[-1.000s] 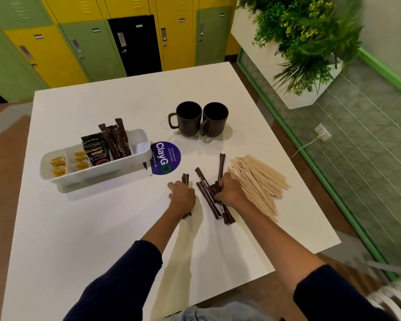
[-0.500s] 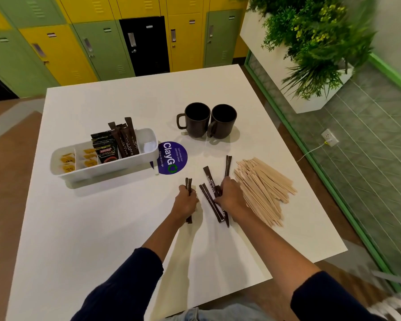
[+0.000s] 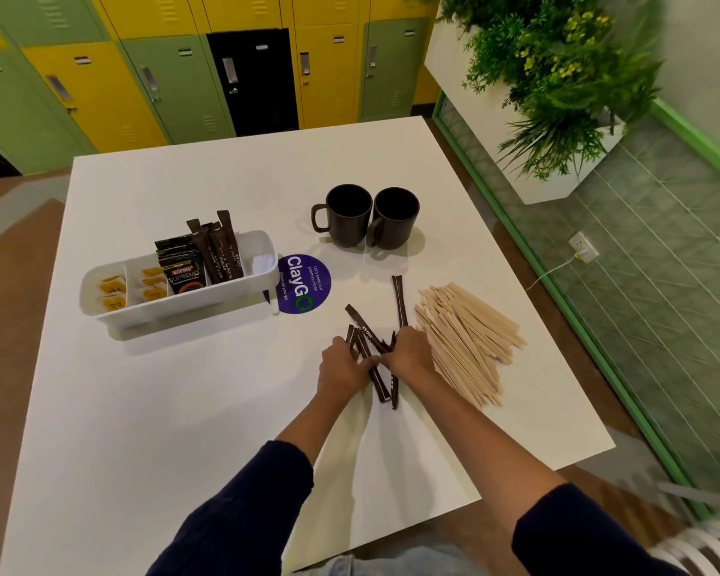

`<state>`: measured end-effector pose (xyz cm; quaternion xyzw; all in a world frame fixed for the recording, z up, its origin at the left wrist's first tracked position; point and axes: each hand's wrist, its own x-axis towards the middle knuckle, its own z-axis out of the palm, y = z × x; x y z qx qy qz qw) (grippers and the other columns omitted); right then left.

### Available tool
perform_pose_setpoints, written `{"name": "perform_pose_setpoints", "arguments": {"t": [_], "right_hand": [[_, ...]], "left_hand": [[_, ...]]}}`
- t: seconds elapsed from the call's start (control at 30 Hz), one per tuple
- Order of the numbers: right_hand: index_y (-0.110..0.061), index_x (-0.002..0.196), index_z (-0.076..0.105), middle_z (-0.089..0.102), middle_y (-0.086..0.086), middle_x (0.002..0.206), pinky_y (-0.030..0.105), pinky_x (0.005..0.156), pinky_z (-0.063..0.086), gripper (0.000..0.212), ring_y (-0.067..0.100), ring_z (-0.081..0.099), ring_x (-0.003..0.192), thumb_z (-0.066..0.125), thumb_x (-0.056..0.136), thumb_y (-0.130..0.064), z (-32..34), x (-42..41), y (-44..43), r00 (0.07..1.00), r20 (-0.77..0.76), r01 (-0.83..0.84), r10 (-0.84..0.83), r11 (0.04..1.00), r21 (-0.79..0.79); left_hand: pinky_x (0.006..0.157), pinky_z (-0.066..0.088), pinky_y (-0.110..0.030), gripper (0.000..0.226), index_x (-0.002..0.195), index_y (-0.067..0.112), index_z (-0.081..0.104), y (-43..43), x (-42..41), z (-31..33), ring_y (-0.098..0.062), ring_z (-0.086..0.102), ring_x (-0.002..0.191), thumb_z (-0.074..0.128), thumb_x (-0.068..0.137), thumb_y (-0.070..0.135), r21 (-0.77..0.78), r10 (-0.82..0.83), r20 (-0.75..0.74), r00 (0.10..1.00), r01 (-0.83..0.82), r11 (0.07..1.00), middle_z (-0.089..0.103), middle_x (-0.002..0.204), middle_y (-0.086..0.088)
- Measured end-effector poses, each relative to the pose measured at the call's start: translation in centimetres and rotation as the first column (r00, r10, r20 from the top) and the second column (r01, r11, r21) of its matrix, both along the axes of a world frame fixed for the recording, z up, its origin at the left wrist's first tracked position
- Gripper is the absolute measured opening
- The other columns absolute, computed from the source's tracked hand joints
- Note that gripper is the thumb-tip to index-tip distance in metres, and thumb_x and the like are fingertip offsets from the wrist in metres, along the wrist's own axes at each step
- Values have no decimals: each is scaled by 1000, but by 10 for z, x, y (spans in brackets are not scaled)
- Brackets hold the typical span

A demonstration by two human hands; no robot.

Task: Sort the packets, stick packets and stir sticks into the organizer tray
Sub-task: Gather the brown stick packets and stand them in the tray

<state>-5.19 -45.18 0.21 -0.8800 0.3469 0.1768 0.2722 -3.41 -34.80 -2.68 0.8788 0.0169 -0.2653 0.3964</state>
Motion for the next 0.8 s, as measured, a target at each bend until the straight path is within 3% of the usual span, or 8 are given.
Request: {"name": "perform_pose_setpoints", "arguments": {"t": [0.13, 0.23, 0.33, 0.43, 0.5, 0.57, 0.67, 0.8], "right_hand": [[-8, 86, 49, 64, 18, 108, 24, 51, 41, 27, 25, 63, 90, 75, 78, -15, 3, -2, -6, 998, -30, -55, 56, 997, 56], [-11, 68, 44, 60, 15, 93, 19, 46, 35, 32, 22, 57, 81, 75, 76, -13, 4, -4, -13, 996, -21, -83, 85, 993, 85], [-9, 70, 49, 56, 9, 87, 25, 56, 44, 28, 21, 55, 79, 76, 73, -11, 8, -4, -14, 997, -2, -78, 79, 985, 152], [-7, 74, 55, 61, 10, 83, 30, 66, 47, 26, 21, 58, 78, 80, 70, -14, 10, -2, -13, 997, 44, -78, 70, 965, 249], [-7, 74, 57, 60, 8, 77, 31, 68, 47, 26, 20, 58, 73, 82, 70, -16, 12, 0, -10, 995, 55, -99, 86, 949, 300], [-8, 73, 58, 60, 6, 74, 29, 65, 47, 25, 17, 56, 68, 82, 70, -15, 13, 1, -5, 993, 64, -112, 96, 930, 350], [-5, 81, 62, 62, 9, 80, 30, 69, 48, 24, 17, 58, 68, 81, 71, -14, 16, 3, 3, 989, 74, -149, 131, 915, 376], [-1, 87, 64, 64, 11, 81, 37, 79, 54, 28, 22, 62, 75, 82, 70, -14, 16, 5, 4, 986, 78, -167, 148, 902, 397]], "left_hand": [[73, 47, -34, 32, 106, 1, 51, -1, 0, 0, -29, 59, 94, 64, 86, 23, 108, -12, 22, 1000, 10, 994, 56, 106, -14], [70, 45, -32, 28, 106, -2, 53, 3, 3, 2, -28, 59, 91, 56, 91, 22, 119, 20, 46, 999, -25, 993, 58, 108, -18], [77, 46, -35, 24, 105, 0, 50, 8, 8, 5, -31, 59, 96, 46, 96, 22, -62, 183, 13, 983, -182, 981, 61, 106, -19], [69, 45, -32, 14, 107, 8, 37, 14, 12, 7, -26, 61, 84, 35, 97, 17, -331, 392, -221, 893, -447, 831, 65, 91, -12], [57, 44, -28, 11, 106, 9, 34, 17, 16, 7, -25, 63, 72, 33, 98, 18, -402, 430, -304, 850, -523, 751, 66, 79, -7], [52, 43, -25, 23, 101, 8, 40, 19, 18, 8, -19, 58, 62, 36, 100, 30, -421, 418, -287, 862, -505, 753, 61, 72, -5], [55, 45, -22, 42, 87, 7, 50, 21, 17, 12, -15, 54, 61, 43, 94, 48, -450, 338, -219, 915, -402, 797, 56, 69, -6], [66, 45, -26, 28, 80, 9, 51, 25, 19, 7, -21, 53, 75, 54, 93, 34, -443, 344, -178, 922, -387, 809, 54, 75, -6]]}}
